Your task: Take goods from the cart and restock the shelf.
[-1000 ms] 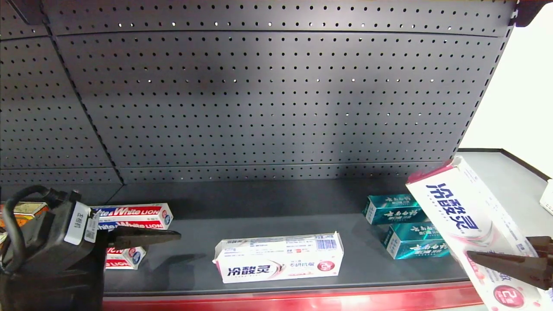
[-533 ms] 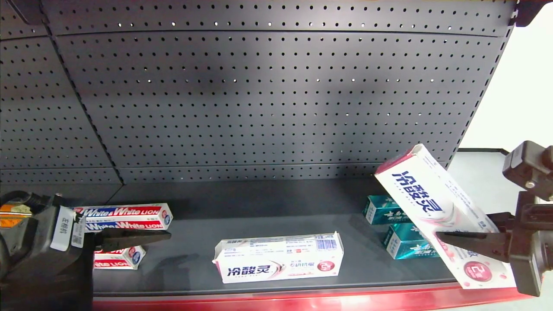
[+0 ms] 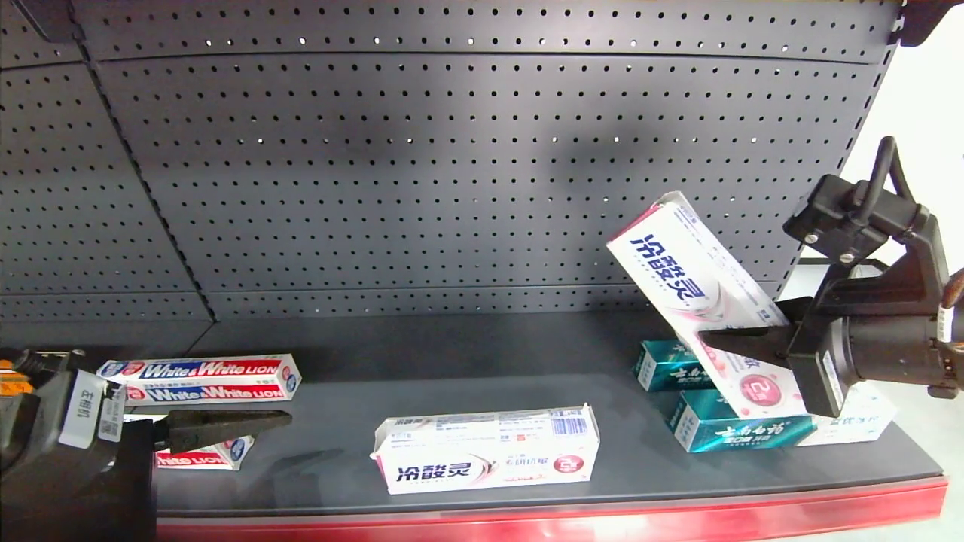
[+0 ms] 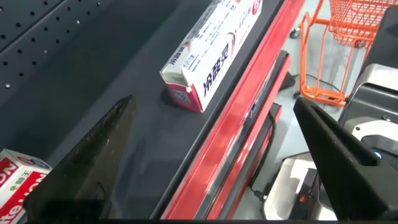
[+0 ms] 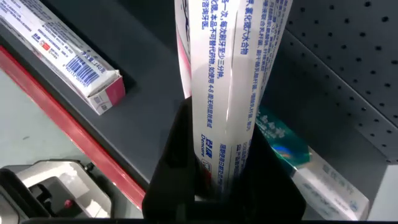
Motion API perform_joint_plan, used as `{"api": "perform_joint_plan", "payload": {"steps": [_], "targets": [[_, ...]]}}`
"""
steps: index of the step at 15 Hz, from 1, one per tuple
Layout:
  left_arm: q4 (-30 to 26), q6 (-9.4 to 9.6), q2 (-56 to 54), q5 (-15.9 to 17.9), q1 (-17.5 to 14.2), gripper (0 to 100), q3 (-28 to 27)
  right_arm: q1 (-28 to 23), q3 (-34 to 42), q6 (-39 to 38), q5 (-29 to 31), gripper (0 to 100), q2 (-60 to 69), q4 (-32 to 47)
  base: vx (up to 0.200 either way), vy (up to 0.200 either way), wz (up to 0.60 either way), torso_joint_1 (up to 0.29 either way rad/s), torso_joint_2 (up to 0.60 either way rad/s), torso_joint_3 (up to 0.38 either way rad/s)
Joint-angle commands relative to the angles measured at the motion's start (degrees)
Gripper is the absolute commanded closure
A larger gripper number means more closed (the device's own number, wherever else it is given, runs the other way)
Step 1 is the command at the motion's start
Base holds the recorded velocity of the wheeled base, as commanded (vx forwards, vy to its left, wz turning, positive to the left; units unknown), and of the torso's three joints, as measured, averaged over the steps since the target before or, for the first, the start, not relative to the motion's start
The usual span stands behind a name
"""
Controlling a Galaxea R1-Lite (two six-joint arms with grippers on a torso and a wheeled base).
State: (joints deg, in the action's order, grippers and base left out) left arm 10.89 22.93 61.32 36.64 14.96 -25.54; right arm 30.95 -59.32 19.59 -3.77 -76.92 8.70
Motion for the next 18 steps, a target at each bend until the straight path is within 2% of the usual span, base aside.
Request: {"api": "perform_joint_plan", "payload": {"steps": [1, 3, 6, 9, 15, 18], "targets": [[0.0, 0.01, 0.1, 0.0, 0.1, 0, 0.3, 0.3, 0.0, 0.0, 0.1, 100, -0.8, 0.0, 0.000, 0.000, 0.00, 0.000, 0.00, 0.000], [0.0, -0.08, 0.1, 0.0, 1.5, 0, 0.5, 0.4, 0.2, 0.0, 1.0, 100, -0.6, -0.1, 0.000, 0.000, 0.00, 0.000, 0.00, 0.000], [0.0, -0.08, 0.1, 0.0, 1.6, 0, 0.6, 0.5, 0.3, 0.0, 3.0, 100, -0.6, 0.0, 0.000, 0.000, 0.00, 0.000, 0.00, 0.000], [0.0, -0.08, 0.1, 0.0, 1.6, 0, 0.9, 0.5, 0.8, -0.1, 3.2, 100, -0.5, -0.1, 0.000, 0.000, 0.60, 0.004, 0.00, 0.002], [-0.1, -0.08, 0.1, 0.0, 1.6, 0, 1.0, 0.2, 1.0, -0.1, 2.7, 100, -0.1, 0.0, 0.000, 0.000, 0.00, 0.000, 0.00, 0.000], [0.0, -0.08, -0.1, 0.0, 1.7, 0, 3.2, 0.2, 0.9, 0.0, 2.7, 100, -0.1, 0.3, 0.000, 0.000, 0.00, 0.000, 0.00, 0.000]]}}
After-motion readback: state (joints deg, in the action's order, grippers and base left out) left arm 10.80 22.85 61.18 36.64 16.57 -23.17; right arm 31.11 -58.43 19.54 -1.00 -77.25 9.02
